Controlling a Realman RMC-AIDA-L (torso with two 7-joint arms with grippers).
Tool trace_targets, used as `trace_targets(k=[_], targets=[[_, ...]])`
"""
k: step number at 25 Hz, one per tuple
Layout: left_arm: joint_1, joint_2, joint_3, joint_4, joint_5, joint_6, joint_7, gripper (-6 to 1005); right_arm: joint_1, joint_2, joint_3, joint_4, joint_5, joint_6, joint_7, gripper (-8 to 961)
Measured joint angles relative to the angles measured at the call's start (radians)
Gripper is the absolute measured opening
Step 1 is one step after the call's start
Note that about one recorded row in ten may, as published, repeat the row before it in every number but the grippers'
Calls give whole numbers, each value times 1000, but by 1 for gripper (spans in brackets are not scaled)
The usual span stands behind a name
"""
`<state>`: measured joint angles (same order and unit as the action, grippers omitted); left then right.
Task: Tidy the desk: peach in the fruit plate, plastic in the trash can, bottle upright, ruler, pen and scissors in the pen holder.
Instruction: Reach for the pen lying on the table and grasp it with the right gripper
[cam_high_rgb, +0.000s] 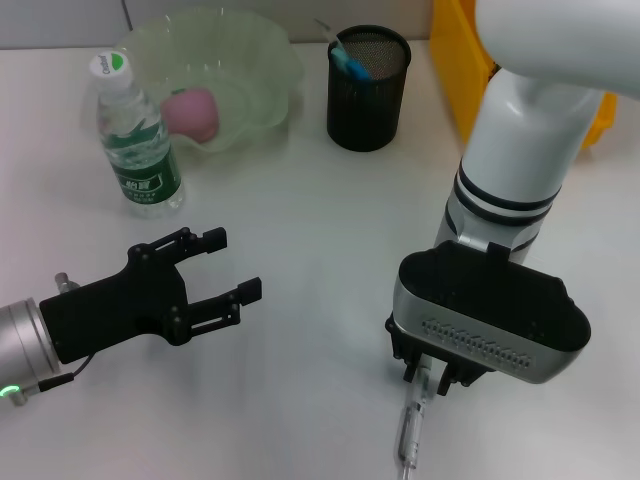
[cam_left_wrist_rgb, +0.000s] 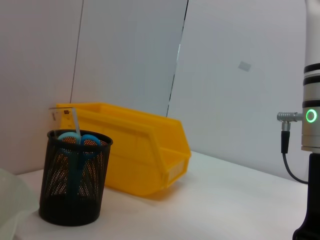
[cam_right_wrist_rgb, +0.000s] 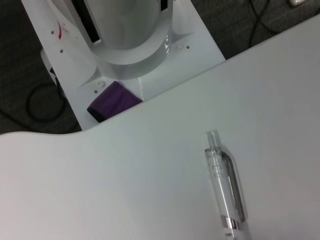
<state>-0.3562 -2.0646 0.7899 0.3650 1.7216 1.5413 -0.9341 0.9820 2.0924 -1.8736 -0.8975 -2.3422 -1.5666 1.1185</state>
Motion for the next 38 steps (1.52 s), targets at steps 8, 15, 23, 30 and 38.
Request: trace_targets(k=[8,15,23,30,38], targets=[[-2,0,0,0,1,-3,0,802,18,0,-4,33,9,11,-2,259],[-3,0,0,0,1,-4,0,802,20,0,-8,42,12,23,-5,232],[-5,0,0,0,0,-4,0,802,27,0,-23,59,22,48,-6,213],[-4,0,0,0,-2,-2,0,802,30,0,-30,64,25,48,-6,201],[-4,0,0,0,-3,0,0,802,30,0,-32,63,25,48,-5,188]])
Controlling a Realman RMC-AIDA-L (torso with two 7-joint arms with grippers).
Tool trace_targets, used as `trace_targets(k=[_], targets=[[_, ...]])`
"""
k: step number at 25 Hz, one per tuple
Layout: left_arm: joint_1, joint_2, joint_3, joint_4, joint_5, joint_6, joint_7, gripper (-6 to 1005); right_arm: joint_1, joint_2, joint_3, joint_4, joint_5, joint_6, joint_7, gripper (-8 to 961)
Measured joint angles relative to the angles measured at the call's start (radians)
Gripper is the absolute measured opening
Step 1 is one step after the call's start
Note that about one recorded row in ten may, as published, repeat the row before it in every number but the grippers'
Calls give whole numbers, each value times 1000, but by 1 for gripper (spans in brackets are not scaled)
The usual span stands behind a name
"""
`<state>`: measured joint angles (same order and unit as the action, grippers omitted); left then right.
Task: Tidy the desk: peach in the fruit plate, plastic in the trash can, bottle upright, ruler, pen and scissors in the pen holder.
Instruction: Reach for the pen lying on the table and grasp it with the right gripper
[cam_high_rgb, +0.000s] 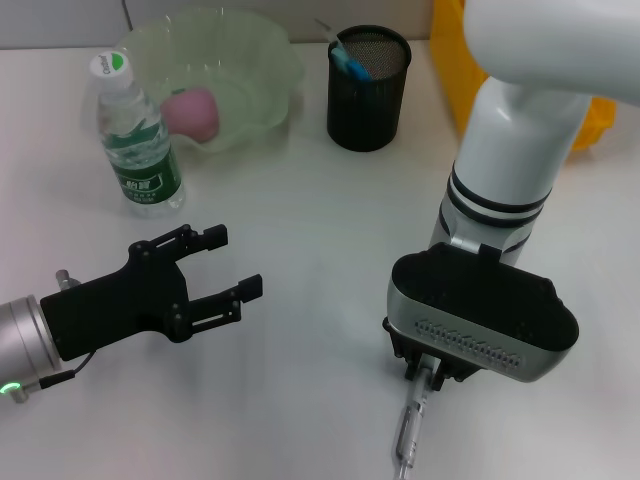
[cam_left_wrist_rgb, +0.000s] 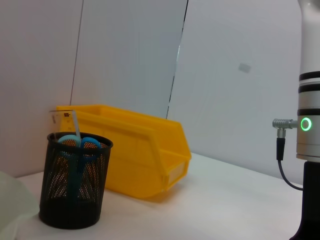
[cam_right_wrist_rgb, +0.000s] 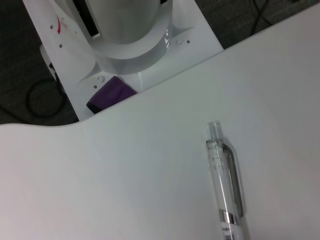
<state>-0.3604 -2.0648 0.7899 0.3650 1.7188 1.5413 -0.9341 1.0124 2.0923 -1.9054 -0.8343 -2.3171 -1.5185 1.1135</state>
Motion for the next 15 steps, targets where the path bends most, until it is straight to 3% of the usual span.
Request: trace_targets(k=[15], targets=[[2,0,0,0,-3,0,0,802,3,0,0,0,0,5,3,155]])
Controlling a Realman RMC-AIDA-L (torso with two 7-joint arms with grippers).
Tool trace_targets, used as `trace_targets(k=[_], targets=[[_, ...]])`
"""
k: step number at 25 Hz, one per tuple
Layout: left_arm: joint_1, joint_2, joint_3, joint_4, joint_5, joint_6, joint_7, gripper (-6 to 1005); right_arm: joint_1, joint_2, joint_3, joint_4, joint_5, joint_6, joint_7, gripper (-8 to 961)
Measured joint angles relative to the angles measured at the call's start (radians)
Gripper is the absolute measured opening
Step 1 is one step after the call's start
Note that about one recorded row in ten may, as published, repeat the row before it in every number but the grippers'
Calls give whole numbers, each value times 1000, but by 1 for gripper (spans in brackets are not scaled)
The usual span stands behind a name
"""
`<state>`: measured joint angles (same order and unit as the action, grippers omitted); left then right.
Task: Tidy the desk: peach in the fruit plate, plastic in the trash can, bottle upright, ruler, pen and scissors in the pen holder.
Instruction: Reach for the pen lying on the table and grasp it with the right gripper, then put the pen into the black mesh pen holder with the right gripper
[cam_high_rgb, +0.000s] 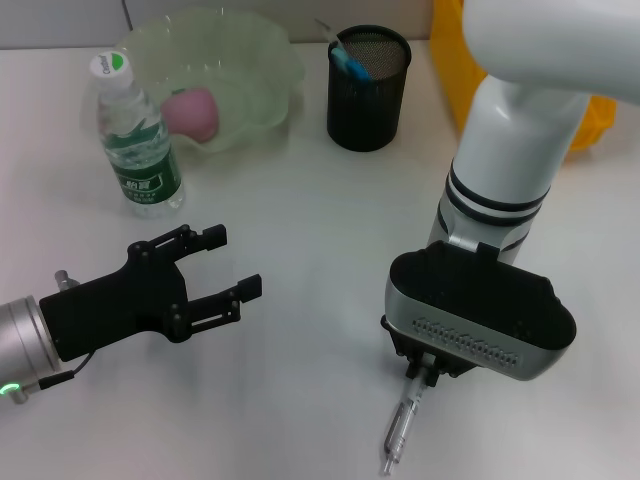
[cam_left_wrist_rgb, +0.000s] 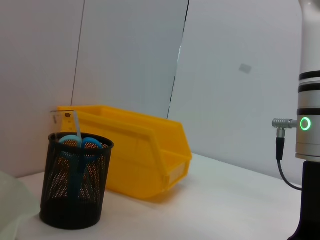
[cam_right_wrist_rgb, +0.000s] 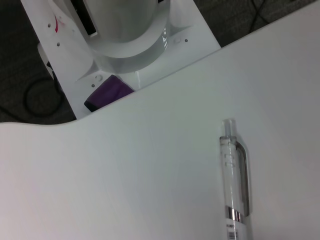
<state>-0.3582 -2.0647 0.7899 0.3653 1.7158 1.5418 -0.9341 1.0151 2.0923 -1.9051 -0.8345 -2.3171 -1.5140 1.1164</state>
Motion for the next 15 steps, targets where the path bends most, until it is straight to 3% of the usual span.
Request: trace_targets(k=[11,15], targets=[[1,1,-2,5,-1,1,0,802,-1,0,11,-9,-4,-7,4,127],[1,2,-7,9,-1,2,-4,802,-15,-6,93,-44,-7,-64,4,127]])
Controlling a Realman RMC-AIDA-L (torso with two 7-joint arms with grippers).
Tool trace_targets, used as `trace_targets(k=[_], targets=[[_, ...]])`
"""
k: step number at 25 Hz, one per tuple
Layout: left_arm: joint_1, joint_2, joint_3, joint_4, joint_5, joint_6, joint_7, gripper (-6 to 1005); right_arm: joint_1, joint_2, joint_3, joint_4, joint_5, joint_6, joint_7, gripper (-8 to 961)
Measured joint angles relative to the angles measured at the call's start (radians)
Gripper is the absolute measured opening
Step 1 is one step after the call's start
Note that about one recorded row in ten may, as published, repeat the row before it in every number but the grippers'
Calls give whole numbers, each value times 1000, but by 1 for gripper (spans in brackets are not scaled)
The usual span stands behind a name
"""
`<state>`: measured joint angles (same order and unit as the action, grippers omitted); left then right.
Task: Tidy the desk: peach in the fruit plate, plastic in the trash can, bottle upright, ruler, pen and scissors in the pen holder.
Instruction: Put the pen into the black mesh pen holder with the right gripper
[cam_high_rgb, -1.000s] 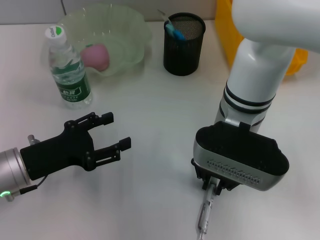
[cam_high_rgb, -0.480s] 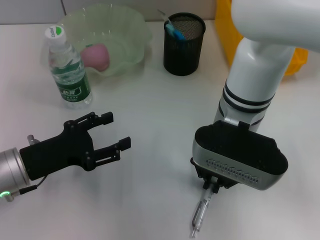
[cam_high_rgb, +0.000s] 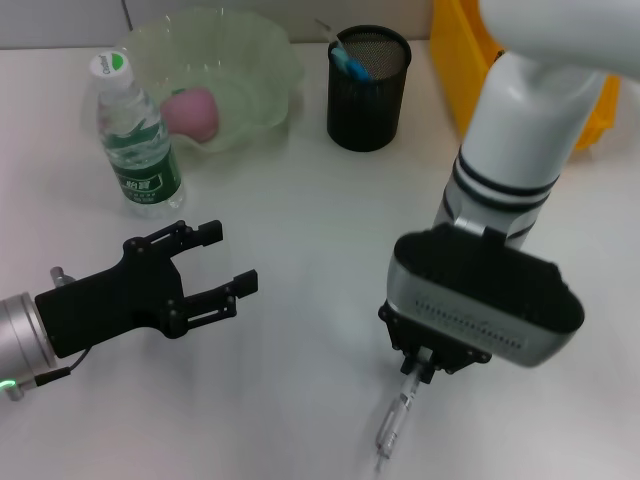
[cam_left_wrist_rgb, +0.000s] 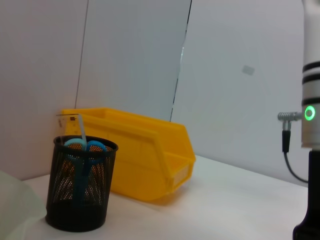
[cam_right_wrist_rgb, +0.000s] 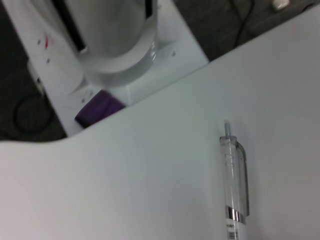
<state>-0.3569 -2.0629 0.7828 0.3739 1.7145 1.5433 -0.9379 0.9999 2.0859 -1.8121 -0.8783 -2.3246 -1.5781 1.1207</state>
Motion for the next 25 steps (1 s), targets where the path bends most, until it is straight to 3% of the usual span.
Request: trace_targets(k=[3,5,8,14,15,19,20,22,25], targets=[[-1,1,-2,0,0,0,-4,802,-3,-2,59,-12,-4,-50,0,126],[-2,1,-4,1,0,0,-6,802,-11,-4,168,-34,-33,-110,1,126],[-3,3,-11,12,0,1,-11,802,-23,-4,242,-53,-59,-147,1,126],[-7,3,-12,29,1,3,-37,802,-77,-8,487,-111,-95,-247,2,126],[-8,3,-14,29,1,3,-42,802,-103,-10,570,-130,-96,-277,2,127],[-13,3,-25,29,1,4,-45,802,-138,-16,680,-140,-92,-307,-1,127],[-15,3,-26,29,1,4,-45,802,-156,-20,763,-144,-89,-317,-1,127],[-20,4,-27,30,1,5,-46,802,-163,-21,798,-146,-88,-321,-1,127],[-24,3,-33,30,0,0,-46,802,-200,-28,958,-143,-46,-330,-3,127]])
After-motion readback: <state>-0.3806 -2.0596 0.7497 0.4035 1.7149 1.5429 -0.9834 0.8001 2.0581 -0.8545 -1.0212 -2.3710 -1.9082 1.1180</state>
